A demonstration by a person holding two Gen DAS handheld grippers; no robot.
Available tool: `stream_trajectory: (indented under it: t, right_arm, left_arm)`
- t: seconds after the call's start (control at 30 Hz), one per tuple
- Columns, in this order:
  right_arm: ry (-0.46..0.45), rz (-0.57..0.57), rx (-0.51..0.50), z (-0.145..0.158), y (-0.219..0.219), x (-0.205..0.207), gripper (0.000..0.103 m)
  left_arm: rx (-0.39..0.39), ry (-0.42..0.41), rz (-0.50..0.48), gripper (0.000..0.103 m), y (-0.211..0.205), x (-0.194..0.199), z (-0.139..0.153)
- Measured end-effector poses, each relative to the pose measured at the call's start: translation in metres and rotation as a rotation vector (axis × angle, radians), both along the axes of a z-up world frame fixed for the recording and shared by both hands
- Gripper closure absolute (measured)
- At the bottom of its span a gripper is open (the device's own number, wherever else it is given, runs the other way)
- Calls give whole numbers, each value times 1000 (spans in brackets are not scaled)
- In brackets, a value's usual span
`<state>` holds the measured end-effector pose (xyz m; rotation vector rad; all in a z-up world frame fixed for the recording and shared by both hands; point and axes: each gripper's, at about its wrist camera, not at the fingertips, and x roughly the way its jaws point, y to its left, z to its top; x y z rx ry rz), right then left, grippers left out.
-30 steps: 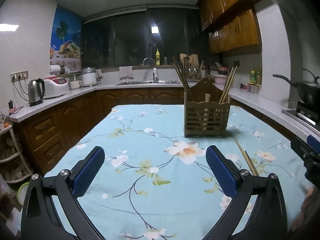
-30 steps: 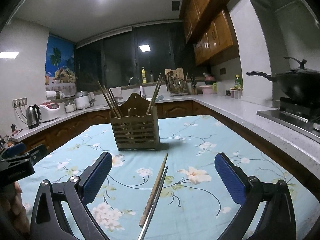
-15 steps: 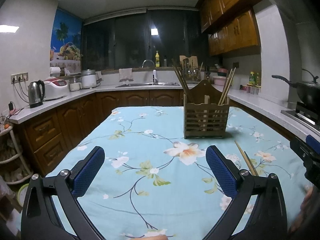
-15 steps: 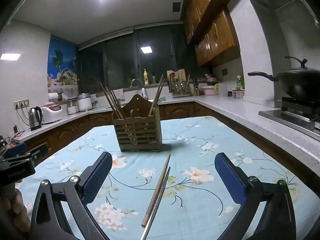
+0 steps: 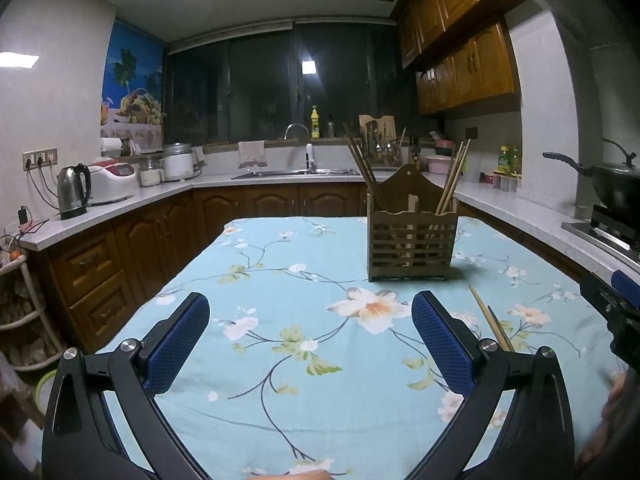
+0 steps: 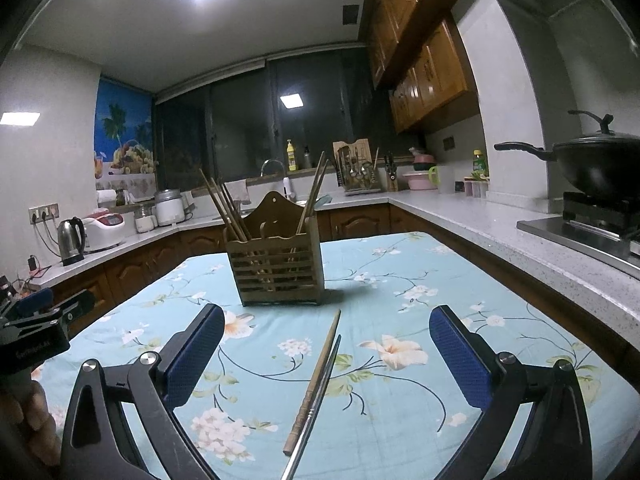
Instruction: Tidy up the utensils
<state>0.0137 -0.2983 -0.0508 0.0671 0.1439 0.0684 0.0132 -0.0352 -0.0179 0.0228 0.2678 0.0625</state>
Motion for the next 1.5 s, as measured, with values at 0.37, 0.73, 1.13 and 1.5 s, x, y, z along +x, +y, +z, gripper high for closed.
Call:
stream_trajectory:
  t: [0.37,0.73,1.13,1.5]
  right_arm:
    - [-1,-1,-1,1,1,-1,0]
    - [-5,2,1,3,4,-1,0]
    - [-6,2,4,5,7,-3,0]
    - [-10,8,8,9,11,-2,0]
  left_arm:
    - [0,0,-4,0,-1,1,0]
    - [1,2,-9,0,-3,2,0]
    - [0,-2,-12,0,-4,3,0]
    - [12,-8,-18,0,-7,4,1]
